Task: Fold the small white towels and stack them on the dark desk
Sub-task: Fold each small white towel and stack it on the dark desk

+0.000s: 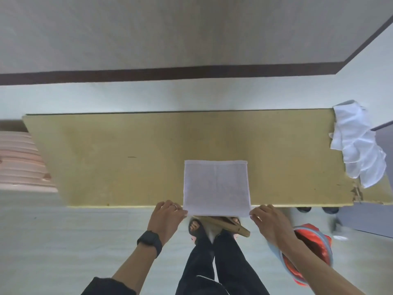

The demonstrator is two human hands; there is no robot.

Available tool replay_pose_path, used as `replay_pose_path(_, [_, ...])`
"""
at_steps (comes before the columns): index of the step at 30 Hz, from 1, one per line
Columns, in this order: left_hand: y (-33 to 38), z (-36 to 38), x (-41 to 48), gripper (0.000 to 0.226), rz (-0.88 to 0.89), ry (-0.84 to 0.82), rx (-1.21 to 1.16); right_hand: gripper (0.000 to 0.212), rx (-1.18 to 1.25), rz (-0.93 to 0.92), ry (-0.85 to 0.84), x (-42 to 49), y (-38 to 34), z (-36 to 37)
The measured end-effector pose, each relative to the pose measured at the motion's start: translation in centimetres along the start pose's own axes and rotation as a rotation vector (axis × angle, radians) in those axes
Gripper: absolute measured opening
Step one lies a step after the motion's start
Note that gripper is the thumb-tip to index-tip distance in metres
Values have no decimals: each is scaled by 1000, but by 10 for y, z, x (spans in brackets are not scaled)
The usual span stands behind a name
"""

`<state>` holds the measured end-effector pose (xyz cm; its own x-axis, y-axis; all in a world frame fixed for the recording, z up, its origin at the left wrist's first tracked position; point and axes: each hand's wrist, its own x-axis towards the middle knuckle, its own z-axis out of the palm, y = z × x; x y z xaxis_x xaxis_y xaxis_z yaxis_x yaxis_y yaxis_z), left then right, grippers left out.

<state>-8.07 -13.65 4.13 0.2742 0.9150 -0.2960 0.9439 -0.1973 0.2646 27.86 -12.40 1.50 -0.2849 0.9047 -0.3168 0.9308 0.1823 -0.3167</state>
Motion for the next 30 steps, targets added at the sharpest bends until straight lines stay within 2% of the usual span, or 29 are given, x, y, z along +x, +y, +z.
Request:
replay_pose_path(3, [-2,2,1,22,-2,-21,-42,8,69,81,-72,-2,-10,-9])
replay_pose_path(4, [0,-5,7,14,-48,-25,-108,12,114,113,-83,3,-13,-14])
replay_pose_path(8, [-9,-21,49,20,-342,-135,-495,10,415,295,-14,42,-15,-31])
replay_pose_path(10, [-14,-28,76,13,-439,-63,-691,9,592,420,28,68,-15,-37])
replay_pose_path(13, [-22,-30,109,8,-529,20,-841,15,717,533,96,104,-12,-38])
replay_pose_path(19, [-36,-4,146,14,-588,90,-876,16,804,585,205,144,-8,-25])
replay_pose_path(30, [-38,1,156,17,-584,142,-681,11,737,555,251,153,-7,-22])
